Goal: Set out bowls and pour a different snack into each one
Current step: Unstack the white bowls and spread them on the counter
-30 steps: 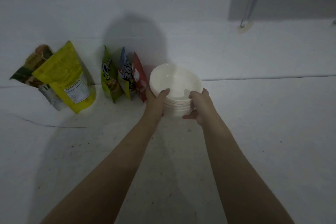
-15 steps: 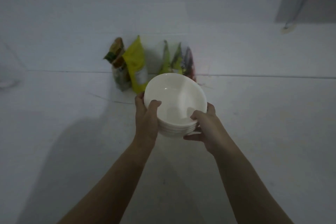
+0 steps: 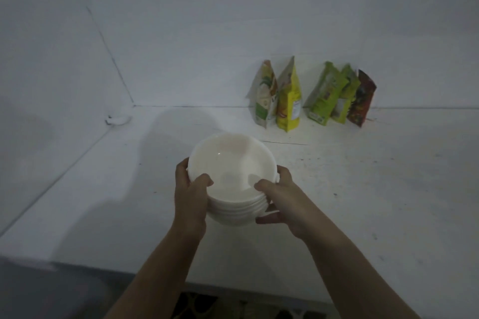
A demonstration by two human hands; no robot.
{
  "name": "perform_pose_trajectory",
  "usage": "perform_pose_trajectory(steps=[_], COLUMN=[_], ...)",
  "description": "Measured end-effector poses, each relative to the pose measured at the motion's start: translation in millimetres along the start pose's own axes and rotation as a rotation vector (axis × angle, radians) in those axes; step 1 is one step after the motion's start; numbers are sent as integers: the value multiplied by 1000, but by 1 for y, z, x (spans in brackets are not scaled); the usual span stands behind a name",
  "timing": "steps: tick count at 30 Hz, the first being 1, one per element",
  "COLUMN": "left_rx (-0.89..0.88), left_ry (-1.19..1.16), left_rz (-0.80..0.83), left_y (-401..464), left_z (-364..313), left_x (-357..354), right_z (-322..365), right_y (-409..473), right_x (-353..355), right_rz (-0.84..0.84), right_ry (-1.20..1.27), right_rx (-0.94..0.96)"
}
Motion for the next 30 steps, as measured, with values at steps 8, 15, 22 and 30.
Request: perform_pose_trajectory(steps=[8,15,22,30], left_rx=[52,-134,-228,-289], left_ry=[124,355,228,-73], left_rz=[-8,45,99,125], left_y=[11,16,13,13], left_z=[12,-8,-48,-85], left_x=[59,69,54,15], right_z=[-14,-12,35,99], right_y=[6,12,20,12], right_x=[-60,-70,-69,-30], right_rz=[35,42,-91,-361], right_ry=[-137,-279,-315,-143], right_rx=[-90,-63,231,607])
Point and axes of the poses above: each hand's wrist, its own y-axis towards the middle knuckle, its own x-axis out of the back of the hand, z = x × y, the point moved 6 cm from there along y, towards the middle knuckle, and after that the axes turned 2 degrees about x, right-handed, at the moved point
